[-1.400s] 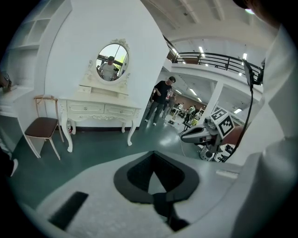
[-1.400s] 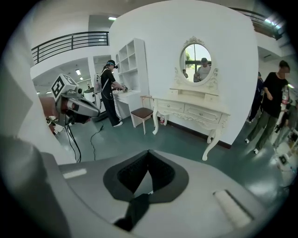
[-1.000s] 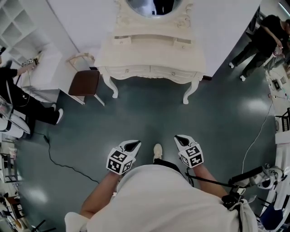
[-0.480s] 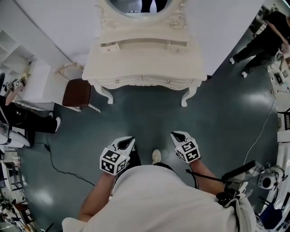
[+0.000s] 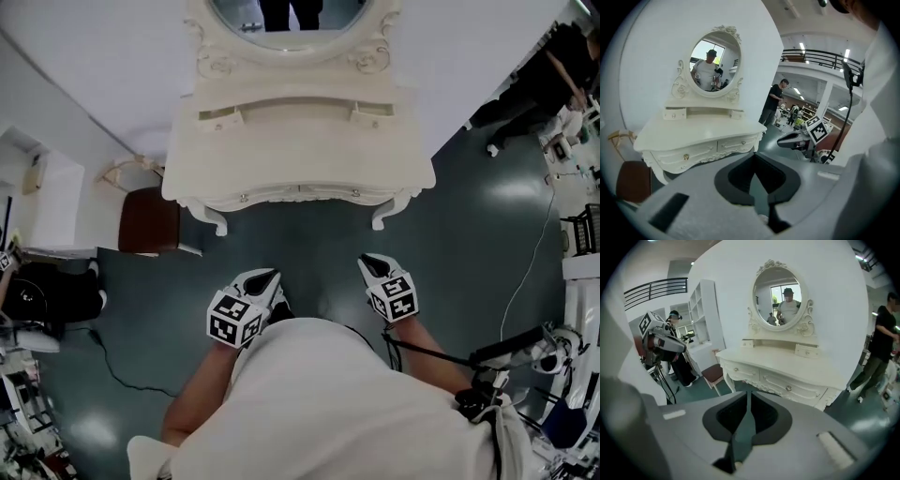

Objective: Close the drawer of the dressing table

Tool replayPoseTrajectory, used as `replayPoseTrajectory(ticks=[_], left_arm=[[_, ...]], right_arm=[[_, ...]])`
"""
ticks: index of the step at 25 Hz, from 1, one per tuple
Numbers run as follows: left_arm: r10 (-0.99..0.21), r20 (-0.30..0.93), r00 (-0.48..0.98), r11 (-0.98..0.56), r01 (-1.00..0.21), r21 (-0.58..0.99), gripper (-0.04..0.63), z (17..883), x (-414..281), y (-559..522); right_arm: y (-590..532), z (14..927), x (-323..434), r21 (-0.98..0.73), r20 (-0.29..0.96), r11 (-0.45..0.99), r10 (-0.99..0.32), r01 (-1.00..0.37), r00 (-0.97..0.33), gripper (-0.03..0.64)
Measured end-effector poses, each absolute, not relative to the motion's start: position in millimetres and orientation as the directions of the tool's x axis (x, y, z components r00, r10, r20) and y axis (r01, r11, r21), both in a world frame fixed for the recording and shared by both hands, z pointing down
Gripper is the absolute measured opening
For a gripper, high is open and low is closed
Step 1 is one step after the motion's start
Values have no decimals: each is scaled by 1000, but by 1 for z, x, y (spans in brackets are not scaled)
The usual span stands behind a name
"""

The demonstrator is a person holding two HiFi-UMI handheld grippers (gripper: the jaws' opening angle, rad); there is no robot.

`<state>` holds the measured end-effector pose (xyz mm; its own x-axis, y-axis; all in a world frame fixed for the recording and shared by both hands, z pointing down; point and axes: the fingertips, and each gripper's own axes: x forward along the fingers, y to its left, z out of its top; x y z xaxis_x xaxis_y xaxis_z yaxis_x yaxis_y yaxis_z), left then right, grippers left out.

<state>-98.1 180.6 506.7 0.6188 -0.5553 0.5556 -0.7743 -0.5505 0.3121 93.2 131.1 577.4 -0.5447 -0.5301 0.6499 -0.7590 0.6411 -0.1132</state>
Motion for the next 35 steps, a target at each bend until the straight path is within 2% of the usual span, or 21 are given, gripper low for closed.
replayPoseTrajectory(ticks=[7, 12, 21, 28, 35], left_arm=[[-484, 518, 705, -650, -686, 326, 2, 501, -164, 94], [-462, 519, 719, -647, -673, 357, 3, 513, -195, 63], [-544, 528, 652, -566, -750, 343, 3, 511, -207, -36], [-607, 537, 585, -507, -806, 305, 3, 509, -192, -129], [-619, 547, 563, -489, -822, 293, 3, 512, -164, -200]], right_arm=[[36, 566, 42, -79, 644, 530, -620, -845, -449, -2], [-3, 570, 32, -64, 662, 482, -635, -874, -398, -2], [-148, 602, 90, -52, 674, 387, -667, -920, -318, 0], [-269, 638, 144, -51, 688, 327, -674, -944, -271, 64], [-345, 666, 179, -72, 707, 291, -660, -954, -254, 87]])
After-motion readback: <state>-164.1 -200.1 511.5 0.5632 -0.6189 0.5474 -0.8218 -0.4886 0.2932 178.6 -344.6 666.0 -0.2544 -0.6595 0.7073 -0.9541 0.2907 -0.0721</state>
